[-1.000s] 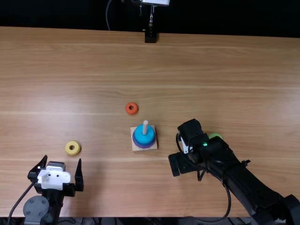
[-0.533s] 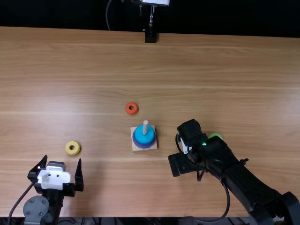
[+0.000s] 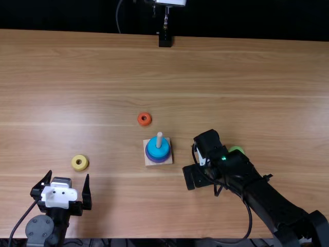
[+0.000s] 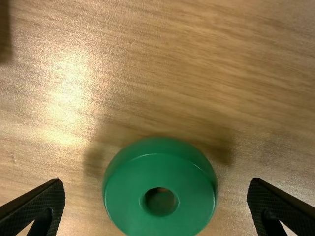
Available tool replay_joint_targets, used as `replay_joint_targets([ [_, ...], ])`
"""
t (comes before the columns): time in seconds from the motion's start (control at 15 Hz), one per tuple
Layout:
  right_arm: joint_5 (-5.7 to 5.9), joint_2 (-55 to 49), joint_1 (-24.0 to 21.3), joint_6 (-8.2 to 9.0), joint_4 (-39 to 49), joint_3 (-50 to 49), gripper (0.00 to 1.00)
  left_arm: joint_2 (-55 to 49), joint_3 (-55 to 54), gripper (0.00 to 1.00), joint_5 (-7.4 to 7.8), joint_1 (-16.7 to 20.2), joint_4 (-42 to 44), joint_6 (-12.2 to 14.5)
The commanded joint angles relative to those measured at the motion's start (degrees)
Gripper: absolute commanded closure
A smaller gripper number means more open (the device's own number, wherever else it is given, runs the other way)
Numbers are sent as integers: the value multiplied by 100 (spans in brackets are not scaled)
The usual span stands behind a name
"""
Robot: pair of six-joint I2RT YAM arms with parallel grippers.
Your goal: Build the Hanoi tower: stack the rings onto the peg from bottom to top in this color order: purple, dark blue, light blue, dark green, light green, yellow, orange.
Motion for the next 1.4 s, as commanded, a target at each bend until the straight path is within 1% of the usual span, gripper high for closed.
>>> replay_joint_targets([
  [0.0,32,103,1,81,-3,-163,0,-67,-604,0,-23,-12,-484,84],
  [0.07,43,103,10,81,-3,-180,0,-67,-604,0,-23,-12,-484,84],
  [0.13,43,103,10,92,-3,-189,6,-67,-604,0,-23,-12,-484,84],
  [0.27,43,111,1,92,8,-233,28,-67,-604,0,-23,-12,-484,84],
  [0.33,43,111,1,92,18,-233,34,-67,-604,0,-23,-12,-484,84],
  [0.4,43,111,1,92,102,-233,53,-67,-604,0,-23,-12,-484,84],
  [0.47,53,103,1,92,166,-233,67,-67,-604,0,-23,-12,-484,94],
  [0.53,64,103,1,92,250,-251,78,-67,-604,0,-23,-12,-484,84],
  [0.6,64,103,10,92,324,-286,94,-67,-604,0,-23,-12,-484,84],
  [0.67,64,103,10,92,366,-330,100,-67,-604,0,-23,-12,-474,84],
  [1.07,64,-82,45,92,334,-260,100,-67,-604,0,-23,-12,-484,84],
  [1.2,64,-522,238,92,261,39,100,-67,-604,0,-23,-12,-484,84],
  [1.33,64,-697,344,71,-130,391,100,-67,-604,0,-23,-12,-484,84],
])
